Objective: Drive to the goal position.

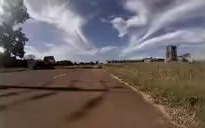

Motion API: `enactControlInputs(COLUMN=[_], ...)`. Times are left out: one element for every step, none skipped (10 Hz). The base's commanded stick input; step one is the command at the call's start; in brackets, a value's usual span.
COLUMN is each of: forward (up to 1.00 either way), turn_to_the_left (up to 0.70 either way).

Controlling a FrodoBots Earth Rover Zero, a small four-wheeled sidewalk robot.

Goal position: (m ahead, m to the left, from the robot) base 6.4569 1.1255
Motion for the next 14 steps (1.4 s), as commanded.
enactControlInputs(forward=[1.00,1.00,1.00,1.00,1.00,1.00,1.00,1.00,1.00,1.00,1.00,1.00,1.00,1.00], turn_to_the_left=[0.00,0.00,0.00,0.00,0.00,0.00,0.00,0.00,0.00,0.00,0.00,0.00,0.00,0.00])
